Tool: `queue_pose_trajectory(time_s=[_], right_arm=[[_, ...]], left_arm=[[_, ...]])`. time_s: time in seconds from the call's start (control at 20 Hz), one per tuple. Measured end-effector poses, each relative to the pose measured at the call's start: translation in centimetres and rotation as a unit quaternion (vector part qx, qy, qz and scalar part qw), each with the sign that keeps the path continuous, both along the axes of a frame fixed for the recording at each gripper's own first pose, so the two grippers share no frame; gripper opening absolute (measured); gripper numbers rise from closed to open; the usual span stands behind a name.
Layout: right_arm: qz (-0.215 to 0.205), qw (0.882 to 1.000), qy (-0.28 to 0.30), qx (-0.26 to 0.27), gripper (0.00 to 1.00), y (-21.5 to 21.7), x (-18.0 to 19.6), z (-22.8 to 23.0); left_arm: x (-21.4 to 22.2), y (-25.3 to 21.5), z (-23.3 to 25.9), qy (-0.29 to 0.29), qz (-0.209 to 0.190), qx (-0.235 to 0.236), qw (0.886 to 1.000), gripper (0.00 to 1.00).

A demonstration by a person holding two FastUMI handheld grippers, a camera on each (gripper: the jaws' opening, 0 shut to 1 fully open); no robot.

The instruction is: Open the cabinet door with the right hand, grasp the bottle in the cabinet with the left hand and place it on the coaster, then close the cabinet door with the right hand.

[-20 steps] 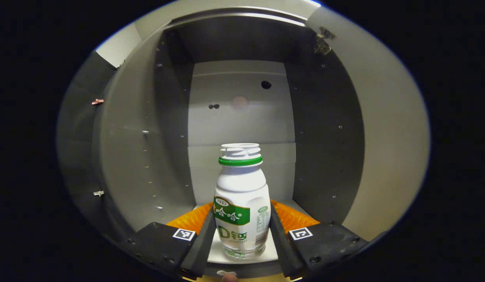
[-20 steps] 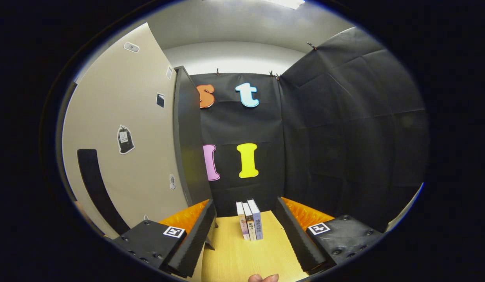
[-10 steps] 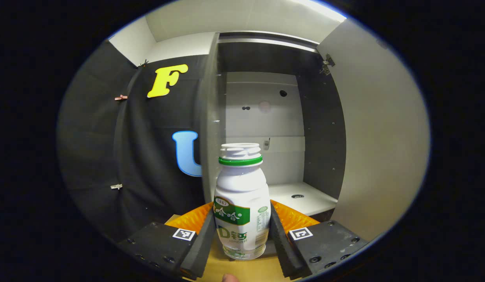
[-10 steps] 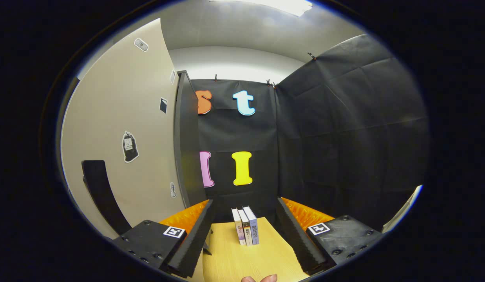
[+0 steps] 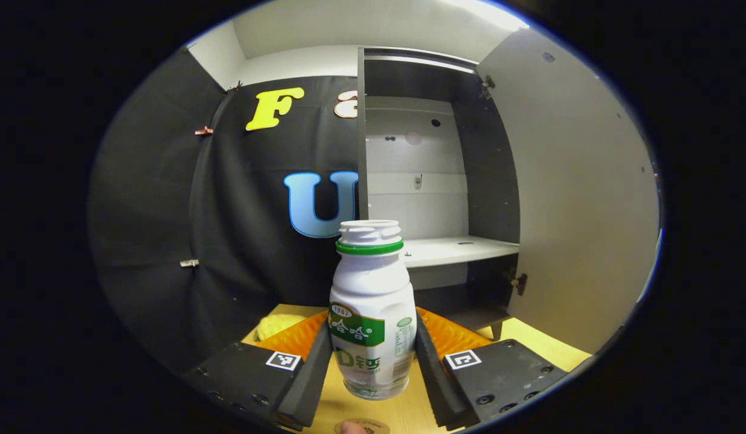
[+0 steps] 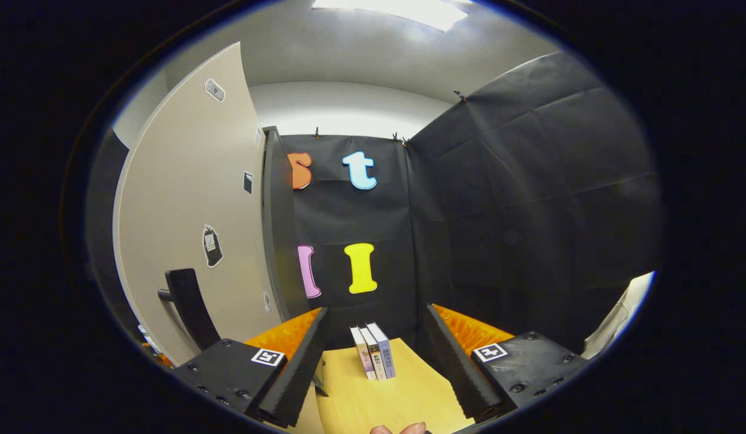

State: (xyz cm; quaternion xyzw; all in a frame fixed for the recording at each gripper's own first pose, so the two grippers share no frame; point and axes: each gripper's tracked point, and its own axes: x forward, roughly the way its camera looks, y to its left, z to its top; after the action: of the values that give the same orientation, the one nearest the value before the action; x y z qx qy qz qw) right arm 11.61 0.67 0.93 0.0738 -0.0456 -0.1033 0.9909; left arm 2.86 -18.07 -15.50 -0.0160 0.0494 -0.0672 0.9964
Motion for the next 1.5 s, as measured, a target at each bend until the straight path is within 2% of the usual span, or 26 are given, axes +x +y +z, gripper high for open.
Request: queue_pose_trajectory(time_s=[0.45,0.7,1.0,1.15,1.2,1.45,1.5], right_arm=[[-0.033,0.999,0.003,0.013,0.97,-0.4,-1.5,0.3],[-0.036,0.999,0.003,0.034,0.97,0.6,-2.0,0.5],[-0.047,0.998,0.012,0.031,0.97,0.4,-2.4,0.4],[-0.046,0.998,0.036,0.002,0.97,-0.2,-2.9,-0.7],[-0.048,0.998,0.044,-0.004,1.00,-0.3,-3.3,-1.0],[-0.049,0.998,0.048,-0.005,0.98,-0.3,-3.4,-1.1],[-0.050,0.998,0.046,-0.005,0.98,-0.3,-3.4,-1.1]], left_arm=[[-3.7,0.5,-11.4,0.027,-0.051,0.009,0.998,0.72],[-4.5,1.9,-15.9,0.046,-0.059,0.008,0.997,0.72],[-5.1,2.2,-18.4,0.048,-0.070,0.008,0.996,0.72],[-5.6,2.1,-19.1,0.050,-0.070,0.006,0.996,0.73],[-5.7,2.1,-19.2,0.051,-0.069,0.004,0.996,0.73],[-6.6,2.2,-19.0,0.056,-0.069,-0.007,0.996,0.77],[-6.7,2.4,-18.8,0.058,-0.064,-0.009,0.996,0.81]])
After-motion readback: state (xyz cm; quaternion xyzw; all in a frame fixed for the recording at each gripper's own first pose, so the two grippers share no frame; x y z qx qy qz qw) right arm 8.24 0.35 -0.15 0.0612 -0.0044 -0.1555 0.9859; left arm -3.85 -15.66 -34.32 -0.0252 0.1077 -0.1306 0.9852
